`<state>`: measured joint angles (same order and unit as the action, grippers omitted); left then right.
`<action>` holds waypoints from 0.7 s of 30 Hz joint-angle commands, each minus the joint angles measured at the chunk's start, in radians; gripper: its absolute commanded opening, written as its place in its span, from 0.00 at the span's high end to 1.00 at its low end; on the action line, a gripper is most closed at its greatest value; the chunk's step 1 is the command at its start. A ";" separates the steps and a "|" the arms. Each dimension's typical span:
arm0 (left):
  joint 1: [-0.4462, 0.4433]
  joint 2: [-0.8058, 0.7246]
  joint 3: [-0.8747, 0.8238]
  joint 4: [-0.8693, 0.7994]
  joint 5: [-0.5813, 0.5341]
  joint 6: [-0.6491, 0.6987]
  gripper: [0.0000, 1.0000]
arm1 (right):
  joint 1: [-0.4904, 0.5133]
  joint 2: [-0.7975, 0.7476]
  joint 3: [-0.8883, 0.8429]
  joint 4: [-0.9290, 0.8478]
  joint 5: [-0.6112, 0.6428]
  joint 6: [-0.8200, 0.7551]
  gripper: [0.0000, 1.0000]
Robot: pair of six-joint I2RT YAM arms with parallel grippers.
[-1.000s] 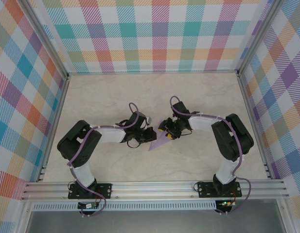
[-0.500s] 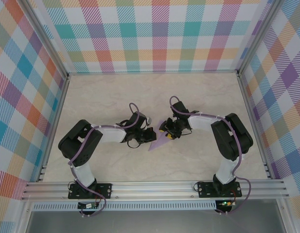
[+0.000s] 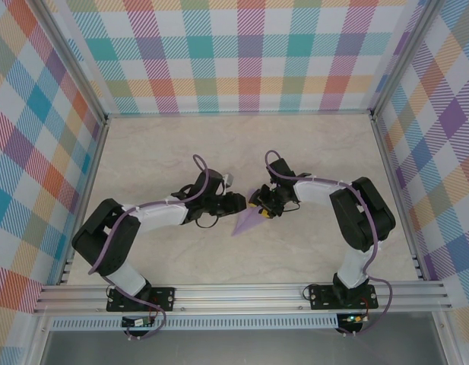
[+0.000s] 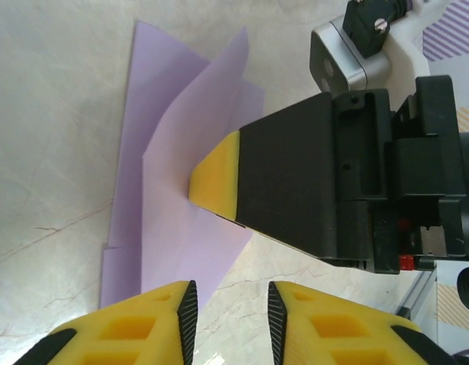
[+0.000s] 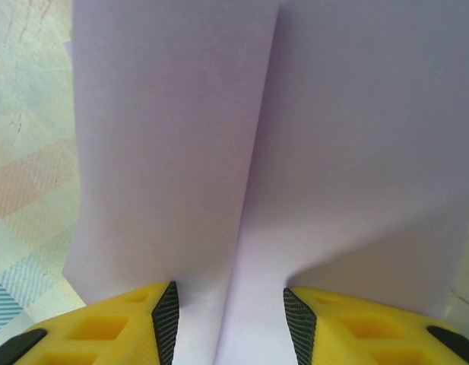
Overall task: Fold a paper plane with a square sheet of paper (pick it up from the middle)
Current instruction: Fourth fold the wing at the center of the table.
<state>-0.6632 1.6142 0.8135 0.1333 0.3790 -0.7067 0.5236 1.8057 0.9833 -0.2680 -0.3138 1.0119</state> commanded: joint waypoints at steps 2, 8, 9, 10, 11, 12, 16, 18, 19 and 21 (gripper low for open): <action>0.016 0.033 -0.028 0.017 0.003 -0.042 0.64 | -0.010 0.092 -0.058 -0.175 0.176 -0.005 0.53; 0.017 0.111 -0.003 0.063 0.078 -0.046 0.63 | -0.009 0.082 -0.057 -0.166 0.164 -0.013 0.53; 0.017 0.122 0.002 0.068 0.088 -0.044 0.64 | -0.009 0.079 -0.059 -0.166 0.162 -0.013 0.53; 0.017 0.131 0.007 0.070 0.097 -0.041 0.65 | -0.010 0.075 -0.058 -0.166 0.159 -0.016 0.53; 0.017 0.138 0.010 0.077 0.107 -0.042 0.68 | -0.010 0.071 -0.058 -0.166 0.158 -0.018 0.53; 0.019 0.147 0.012 0.086 0.117 -0.042 0.72 | -0.010 0.066 -0.058 -0.165 0.156 -0.022 0.53; 0.022 0.175 0.022 0.125 0.156 -0.050 0.83 | -0.011 0.037 -0.055 -0.158 0.147 -0.062 0.53; 0.022 0.189 0.027 0.138 0.172 -0.054 0.90 | -0.014 0.016 -0.051 -0.152 0.133 -0.086 0.53; 0.022 0.194 0.027 0.149 0.180 -0.058 0.93 | -0.015 0.002 -0.049 -0.143 0.122 -0.107 0.53; 0.022 0.202 0.029 0.159 0.191 -0.060 0.98 | -0.019 -0.039 -0.060 -0.123 0.103 -0.137 0.52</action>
<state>-0.6537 1.7981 0.8200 0.2432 0.5262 -0.7643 0.5190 1.7786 0.9745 -0.2794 -0.2943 0.9463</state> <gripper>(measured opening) 0.044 0.473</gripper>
